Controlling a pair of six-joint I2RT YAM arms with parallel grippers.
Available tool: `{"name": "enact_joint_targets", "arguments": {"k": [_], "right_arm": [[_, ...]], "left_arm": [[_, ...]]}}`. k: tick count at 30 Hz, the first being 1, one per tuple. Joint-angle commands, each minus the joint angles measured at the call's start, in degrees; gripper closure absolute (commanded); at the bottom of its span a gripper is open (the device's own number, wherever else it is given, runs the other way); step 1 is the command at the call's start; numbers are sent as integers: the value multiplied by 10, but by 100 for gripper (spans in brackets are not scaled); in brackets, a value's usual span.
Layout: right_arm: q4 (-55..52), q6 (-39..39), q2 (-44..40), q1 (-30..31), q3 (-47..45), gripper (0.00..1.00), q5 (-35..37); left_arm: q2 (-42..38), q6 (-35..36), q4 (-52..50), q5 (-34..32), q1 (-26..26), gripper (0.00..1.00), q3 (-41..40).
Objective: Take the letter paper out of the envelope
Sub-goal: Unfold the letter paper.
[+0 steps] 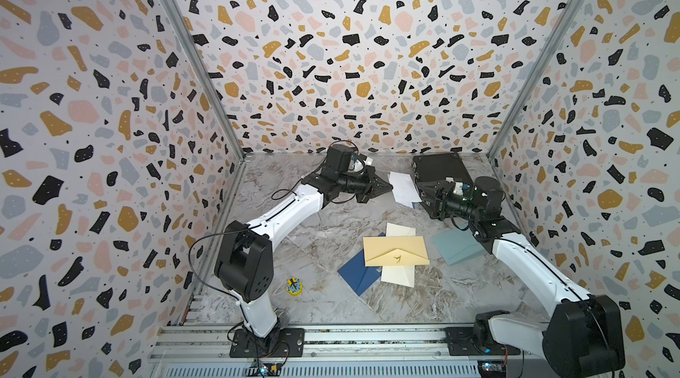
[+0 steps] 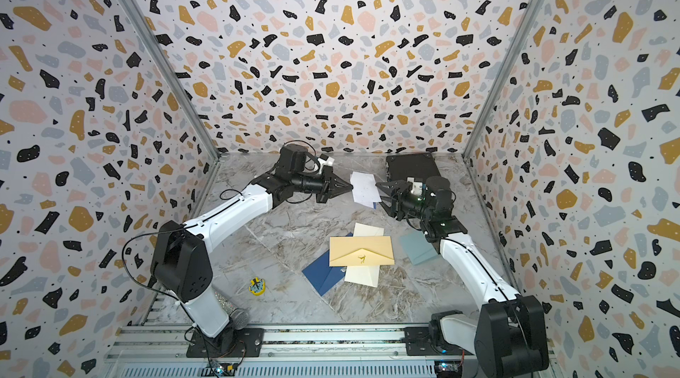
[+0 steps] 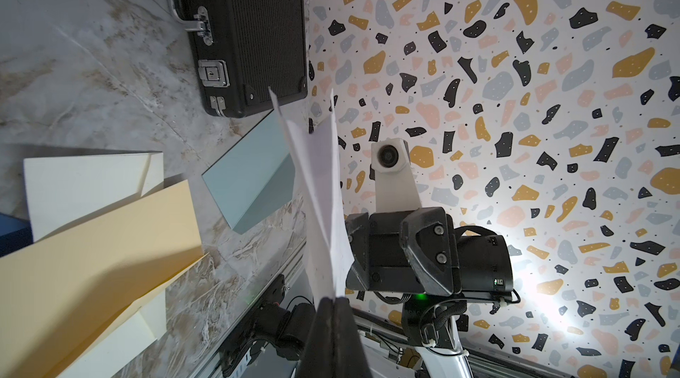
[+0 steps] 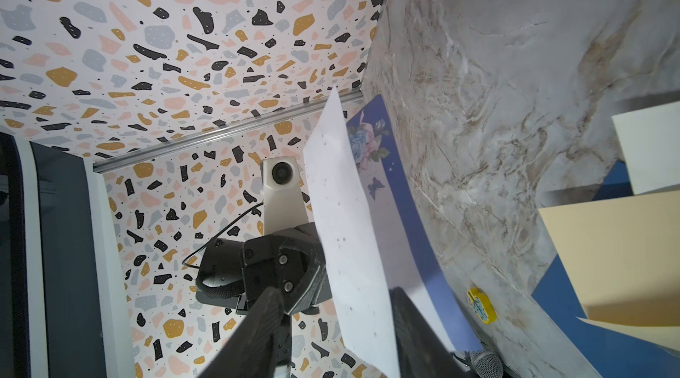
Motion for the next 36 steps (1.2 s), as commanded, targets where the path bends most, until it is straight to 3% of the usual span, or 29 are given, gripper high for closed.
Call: {"name": "enact_joint_targets", "arguments": {"k": [1, 6, 22, 36], "right_arm": [[42, 31, -15, 2, -16, 51, -2], [69, 49, -7, 12, -13, 53, 4], [-9, -23, 37, 66, 64, 68, 41], [-25, -52, 73, 85, 95, 82, 60]], "left_arm": [[3, -13, 47, 14, 1, 100, -11], [6, -42, 86, 10, 1, 100, -27], [16, -131, 199, -6, -3, 100, -60], [15, -157, 230, -12, -9, 100, -75]]}}
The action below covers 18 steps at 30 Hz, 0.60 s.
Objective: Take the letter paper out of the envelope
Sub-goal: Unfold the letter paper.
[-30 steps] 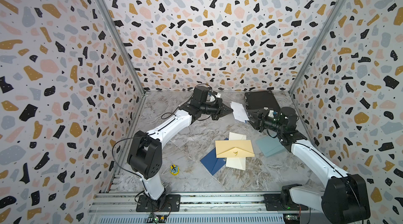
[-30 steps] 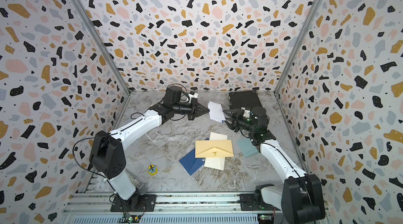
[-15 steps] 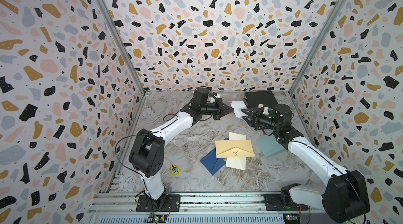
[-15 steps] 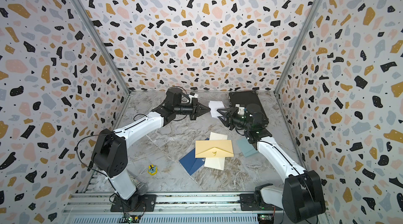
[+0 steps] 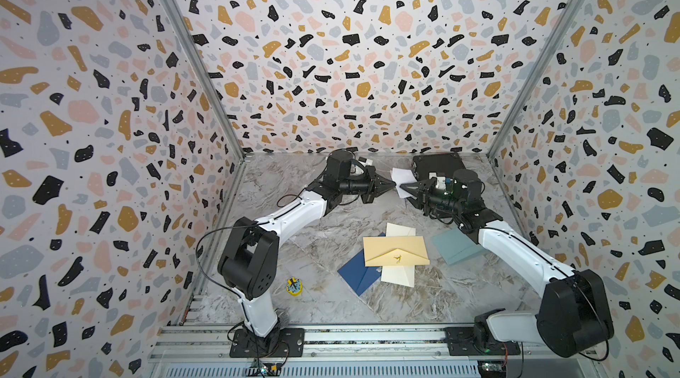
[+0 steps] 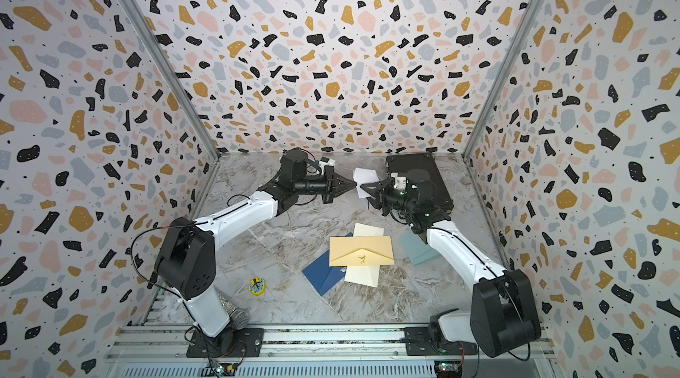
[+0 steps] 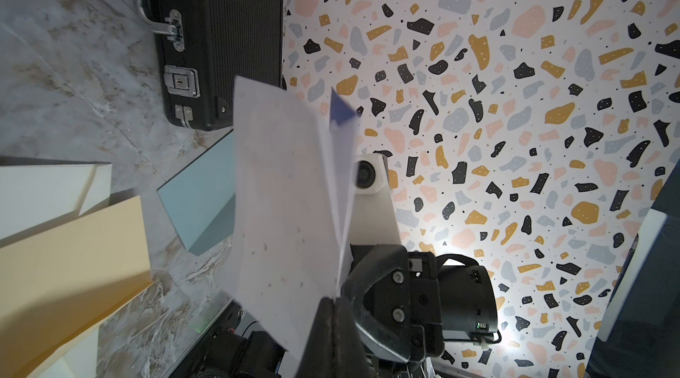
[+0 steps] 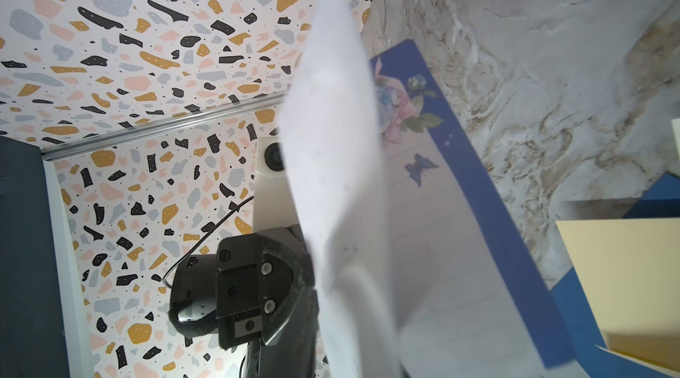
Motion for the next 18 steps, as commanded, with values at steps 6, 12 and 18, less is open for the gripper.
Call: {"name": "enact_joint_targets", "arguments": {"k": [6, 12, 18], "right_arm": [[-74, -85, 1, 5, 52, 100, 2], [-375, -399, 16, 6, 168, 100, 51], [-515, -751, 23, 52, 245, 100, 233]], "left_arm": [[0, -18, 47, 5, -3, 100, -9], [-33, -24, -3, -17, 24, 48, 5], [-63, 0, -122, -13, 66, 27, 26]]}}
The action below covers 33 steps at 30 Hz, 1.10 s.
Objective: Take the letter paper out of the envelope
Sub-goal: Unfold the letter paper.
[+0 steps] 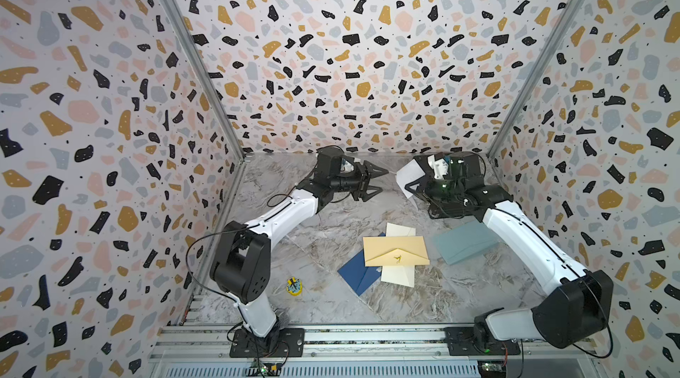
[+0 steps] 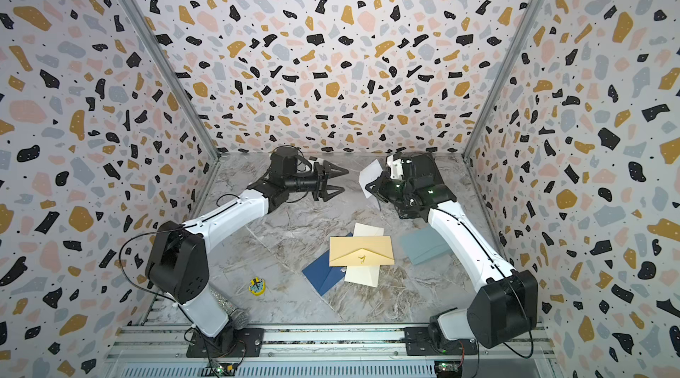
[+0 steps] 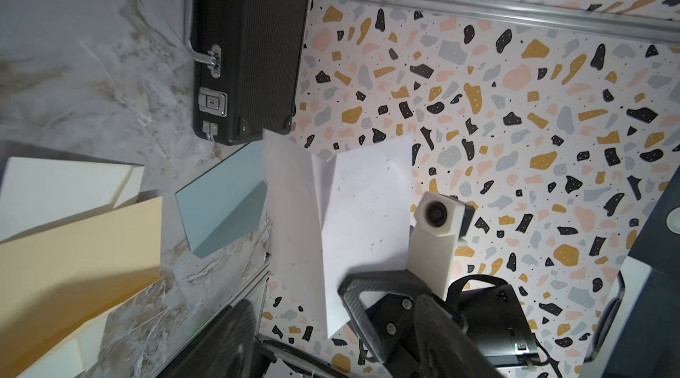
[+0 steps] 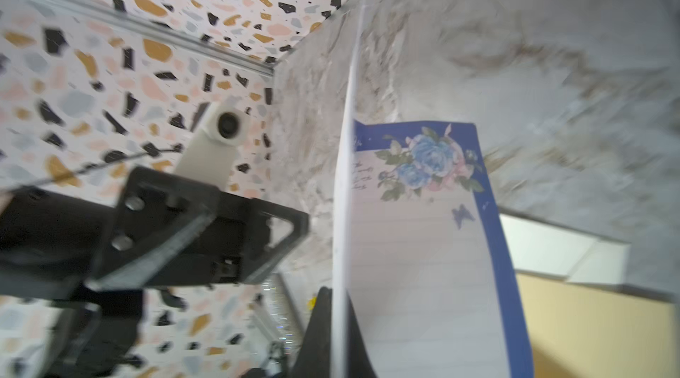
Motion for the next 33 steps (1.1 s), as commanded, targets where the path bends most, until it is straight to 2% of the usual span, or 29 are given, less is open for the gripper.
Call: {"name": "enact_joint_targets", "arguments": {"k": [1, 3, 5, 10, 13, 15, 19, 23, 33], "right_arm": [[-119, -293, -4, 45, 31, 100, 147], [-112, -388, -2, 66, 30, 100, 191], [-61, -476, -20, 79, -5, 100, 192], [182, -684, -115, 96, -186, 100, 180], [190, -766, -110, 108, -197, 100, 184], [167, -807, -101, 117, -192, 100, 188], [170, -855, -98, 133, -200, 100, 199], [161, -883, -91, 151, -197, 100, 200], [160, -889, -86, 163, -186, 100, 186]], "left_arm": [[-27, 26, -58, 8, 16, 24, 29], [-31, 46, -73, 14, 16, 17, 30], [-36, 79, -102, 21, 15, 16, 33], [-40, 216, -274, 18, 15, 14, 56], [-42, 280, -343, 2, 16, 14, 59], [-47, 302, -345, 8, 16, 13, 56], [-47, 325, -340, 37, 15, 15, 53], [-32, 338, -343, 69, 12, 23, 45], [-3, 370, -347, 81, 3, 35, 31]]}}
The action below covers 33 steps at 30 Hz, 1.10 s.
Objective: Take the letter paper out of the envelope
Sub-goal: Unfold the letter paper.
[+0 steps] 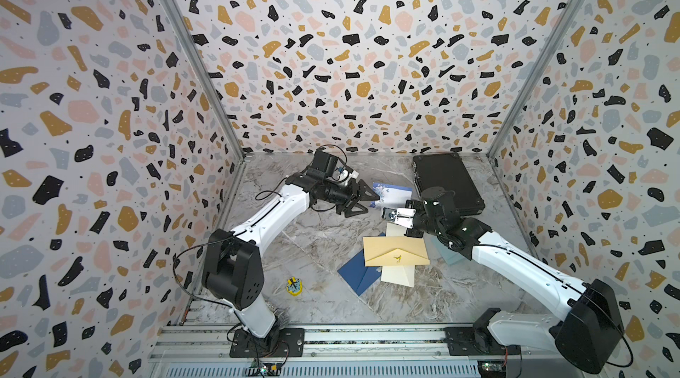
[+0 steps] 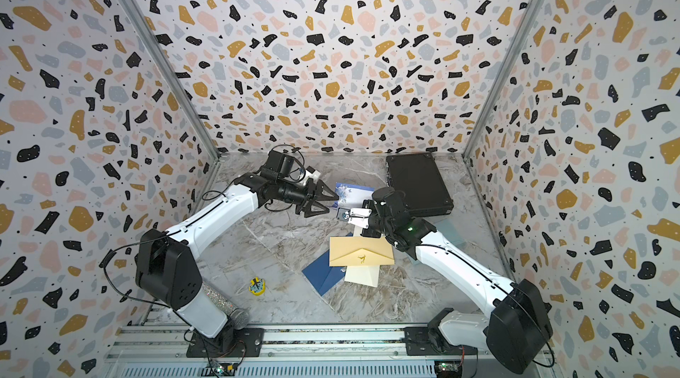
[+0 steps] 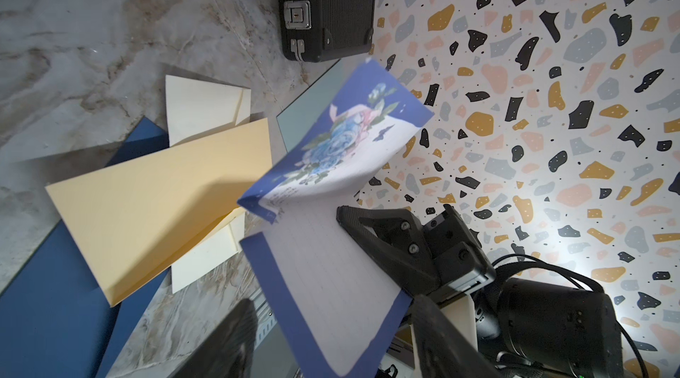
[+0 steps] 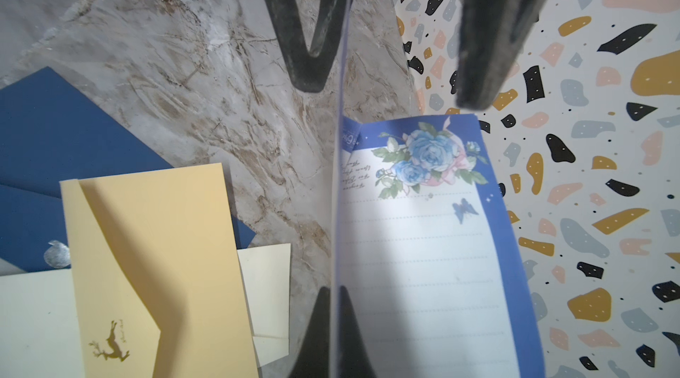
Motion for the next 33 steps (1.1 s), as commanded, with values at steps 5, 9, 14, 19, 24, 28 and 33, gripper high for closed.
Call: {"name": "enact_joint_targets", "arguments": {"k": [5, 9, 14, 19, 24, 28, 33], "right_arm": [[11, -1, -11, 5, 23, 100, -5], [30, 9, -17, 5, 17, 100, 6], [48, 22, -16, 5, 21, 100, 11], [58, 41, -18, 5, 23, 100, 11], [45, 55, -24, 5, 21, 100, 6], [44, 75, -30, 5, 18, 100, 1], [50, 101, -33, 5, 16, 100, 7]], "left_arm": [[39, 7, 27, 19, -3, 45, -10], [46, -19, 48, 24, -2, 52, -12], [41, -56, 93, 33, -1, 58, -40], [34, -103, 153, 39, 4, 64, -70], [31, -122, 178, 39, 11, 68, -75], [32, -130, 188, 43, 12, 69, -74], [31, -151, 218, 49, 11, 73, -85]]}}
